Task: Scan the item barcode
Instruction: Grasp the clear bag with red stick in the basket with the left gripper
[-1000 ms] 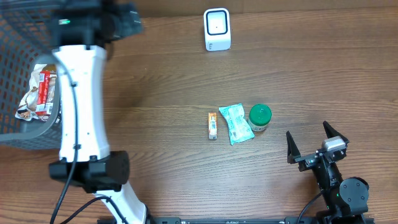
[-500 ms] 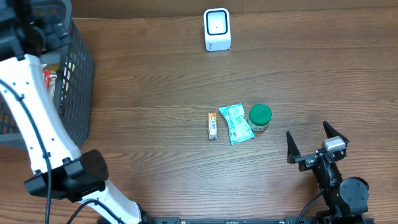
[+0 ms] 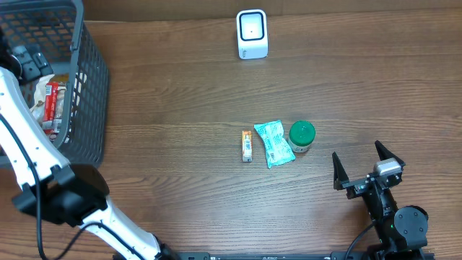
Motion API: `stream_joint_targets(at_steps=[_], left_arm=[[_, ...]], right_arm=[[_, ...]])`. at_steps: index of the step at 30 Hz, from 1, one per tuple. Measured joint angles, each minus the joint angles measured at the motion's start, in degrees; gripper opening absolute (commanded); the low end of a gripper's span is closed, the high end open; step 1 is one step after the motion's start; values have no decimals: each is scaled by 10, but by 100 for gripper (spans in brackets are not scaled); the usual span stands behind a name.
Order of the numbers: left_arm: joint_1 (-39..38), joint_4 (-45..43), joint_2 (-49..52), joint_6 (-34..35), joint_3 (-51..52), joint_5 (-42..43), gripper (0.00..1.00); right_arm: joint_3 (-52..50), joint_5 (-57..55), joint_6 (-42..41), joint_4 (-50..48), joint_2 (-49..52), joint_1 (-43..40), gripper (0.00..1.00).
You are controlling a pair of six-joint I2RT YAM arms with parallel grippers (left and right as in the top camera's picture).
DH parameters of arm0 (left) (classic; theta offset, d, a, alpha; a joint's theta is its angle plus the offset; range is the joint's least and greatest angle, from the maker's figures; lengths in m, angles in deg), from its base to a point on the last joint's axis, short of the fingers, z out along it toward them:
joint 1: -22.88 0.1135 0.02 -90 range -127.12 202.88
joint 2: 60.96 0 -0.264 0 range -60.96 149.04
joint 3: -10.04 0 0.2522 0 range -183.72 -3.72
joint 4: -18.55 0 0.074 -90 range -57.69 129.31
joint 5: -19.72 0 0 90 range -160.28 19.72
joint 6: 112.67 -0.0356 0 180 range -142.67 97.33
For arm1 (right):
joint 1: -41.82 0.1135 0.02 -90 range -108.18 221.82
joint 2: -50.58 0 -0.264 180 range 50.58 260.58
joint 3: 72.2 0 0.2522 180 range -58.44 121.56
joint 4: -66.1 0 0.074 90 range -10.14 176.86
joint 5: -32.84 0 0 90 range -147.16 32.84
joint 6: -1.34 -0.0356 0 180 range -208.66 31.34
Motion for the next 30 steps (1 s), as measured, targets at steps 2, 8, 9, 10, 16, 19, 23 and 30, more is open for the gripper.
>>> stream_joint_targets(at_steps=[2, 8, 9, 10, 16, 19, 23, 30], left_arm=[[9, 0, 24, -9, 0, 0, 100], [31, -7, 88, -47, 0, 16, 100], [31, -7, 97, -57, 0, 20, 100], [34, -7, 106, -66, 0, 24, 100], [37, -13, 155, -120, 0, 44, 100], [37, -14, 176, -147, 0, 59, 100], [37, -18, 198, -167, 0, 72, 100], [37, -21, 220, -187, 0, 78, 100]], right_arm=[[0, 0, 0, 0, 0, 0, 100], [0, 0, 0, 0, 0, 0, 100], [0, 0, 0, 0, 0, 0, 100], [0, 0, 0, 0, 0, 0, 100], [0, 0, 0, 0, 0, 0, 100], [0, 0, 0, 0, 0, 0, 100], [0, 0, 0, 0, 0, 0, 100], [0, 0, 0, 0, 0, 0, 100]])
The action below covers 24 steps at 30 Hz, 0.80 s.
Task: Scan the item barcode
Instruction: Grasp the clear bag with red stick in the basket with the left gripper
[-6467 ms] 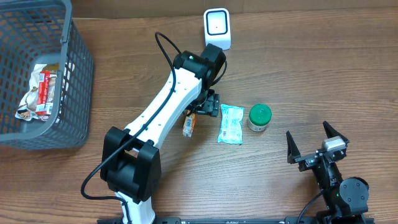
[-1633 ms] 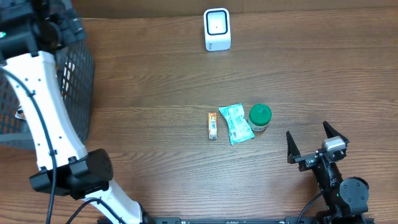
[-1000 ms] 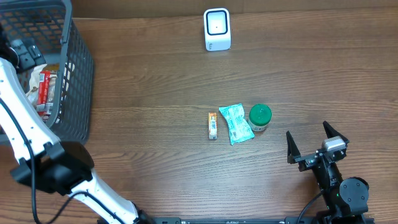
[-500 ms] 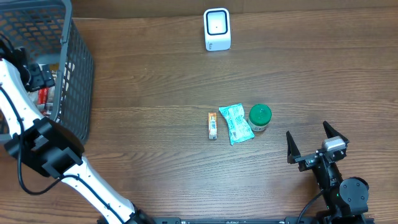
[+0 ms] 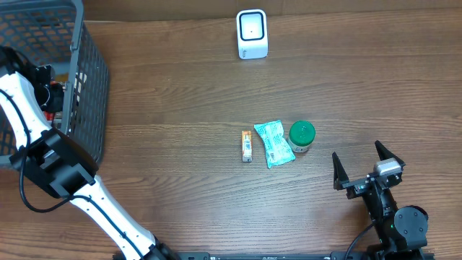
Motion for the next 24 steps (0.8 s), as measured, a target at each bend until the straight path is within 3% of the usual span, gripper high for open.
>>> stream_joint_targets(at_steps=[19, 24], left_arm=[[0, -20, 53, -7, -13, -24, 100], [1, -23, 56, -8, -18, -33, 69]], right_arm=[[0, 0, 0, 0, 0, 0, 100], [0, 0, 0, 0, 0, 0, 100]])
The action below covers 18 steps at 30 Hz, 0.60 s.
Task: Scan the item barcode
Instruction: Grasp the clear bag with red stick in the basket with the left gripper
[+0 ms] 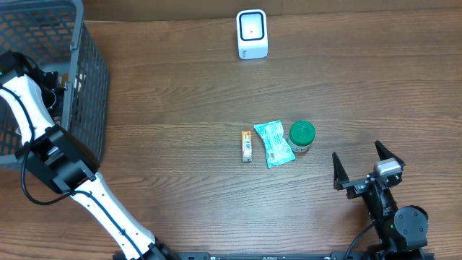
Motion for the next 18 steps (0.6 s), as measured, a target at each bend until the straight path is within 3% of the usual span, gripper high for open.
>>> stream_joint_targets(at_steps=[5, 7, 9, 18], left_arm=[[4, -4, 3, -3, -1, -14, 50], [5, -3, 3, -5, -1, -15, 34], [5, -3, 3, -8, -2, -14, 7], [10, 3, 1, -3, -11, 18, 4]], right_arm=[[0, 0, 0, 0, 0, 0, 100], [0, 0, 0, 0, 0, 0, 100], [0, 0, 0, 0, 0, 0, 100], [0, 0, 0, 0, 0, 0, 100]])
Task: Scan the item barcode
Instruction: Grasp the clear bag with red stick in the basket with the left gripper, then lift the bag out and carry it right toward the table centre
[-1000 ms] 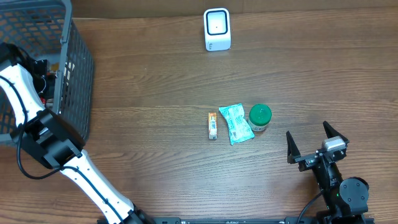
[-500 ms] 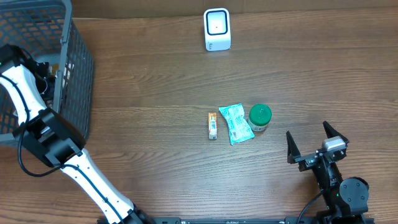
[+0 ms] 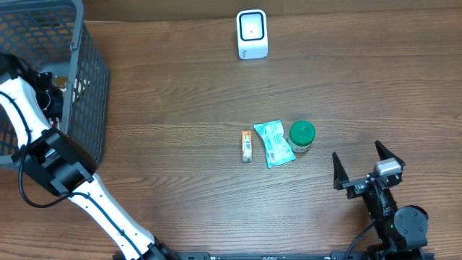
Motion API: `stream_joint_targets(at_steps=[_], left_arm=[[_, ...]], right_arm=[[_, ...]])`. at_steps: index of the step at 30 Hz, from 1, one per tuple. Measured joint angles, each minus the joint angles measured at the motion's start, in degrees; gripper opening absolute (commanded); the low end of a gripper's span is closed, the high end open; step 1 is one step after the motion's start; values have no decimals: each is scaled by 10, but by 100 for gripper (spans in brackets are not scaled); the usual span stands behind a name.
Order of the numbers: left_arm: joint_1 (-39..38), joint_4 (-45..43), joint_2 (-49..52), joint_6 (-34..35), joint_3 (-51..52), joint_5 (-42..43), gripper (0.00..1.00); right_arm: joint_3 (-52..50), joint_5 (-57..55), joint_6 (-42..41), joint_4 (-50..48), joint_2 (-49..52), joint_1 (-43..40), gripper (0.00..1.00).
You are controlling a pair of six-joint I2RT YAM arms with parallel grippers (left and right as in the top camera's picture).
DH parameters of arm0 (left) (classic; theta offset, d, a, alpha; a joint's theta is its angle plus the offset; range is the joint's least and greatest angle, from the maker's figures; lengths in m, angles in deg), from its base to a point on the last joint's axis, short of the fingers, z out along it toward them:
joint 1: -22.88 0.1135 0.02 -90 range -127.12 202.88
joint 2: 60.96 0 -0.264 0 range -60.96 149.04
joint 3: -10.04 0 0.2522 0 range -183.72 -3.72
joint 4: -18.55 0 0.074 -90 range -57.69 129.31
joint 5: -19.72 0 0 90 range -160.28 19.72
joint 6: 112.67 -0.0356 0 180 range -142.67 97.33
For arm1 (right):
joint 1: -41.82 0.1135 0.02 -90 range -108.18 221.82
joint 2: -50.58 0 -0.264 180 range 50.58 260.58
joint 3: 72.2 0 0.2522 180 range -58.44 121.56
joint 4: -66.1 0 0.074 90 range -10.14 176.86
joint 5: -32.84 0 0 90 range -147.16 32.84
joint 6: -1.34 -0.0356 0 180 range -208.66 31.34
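My left arm reaches down into the black wire basket (image 3: 86, 87) at the table's left edge. Its gripper (image 3: 50, 92) sits low among the packets there, and the arm and mesh hide its fingers. The white barcode scanner (image 3: 252, 34) stands at the back centre. Mid-table lie a small orange bar (image 3: 247, 146), a teal packet (image 3: 274, 144) and a green-lidded jar (image 3: 302, 135). At the front right, my right gripper (image 3: 359, 163) rests open and holds nothing.
The basket's tall wire walls surround the left gripper. Bare wooden tabletop (image 3: 173, 87) stretches between the basket, the scanner and the three items.
The left gripper has shifted slightly lower inside the basket. The right arm and the items on the table have not moved.
The left gripper was first high in the basket, above red and white packets. Later it had dropped down among them near the right wall, and it has stayed there with small shifts. The right arm has stayed still and open.
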Motion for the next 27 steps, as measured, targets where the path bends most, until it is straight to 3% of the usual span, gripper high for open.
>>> stream_joint_targets(at_steps=[13, 27], left_arm=[[-37, 10, -30, 129, -34, 28, 4], [-64, -3, -338, 293, -58, -1, 4]], right_arm=[[0, 0, 0, 0, 0, 0, 100], [0, 0, 0, 0, 0, 0, 100]])
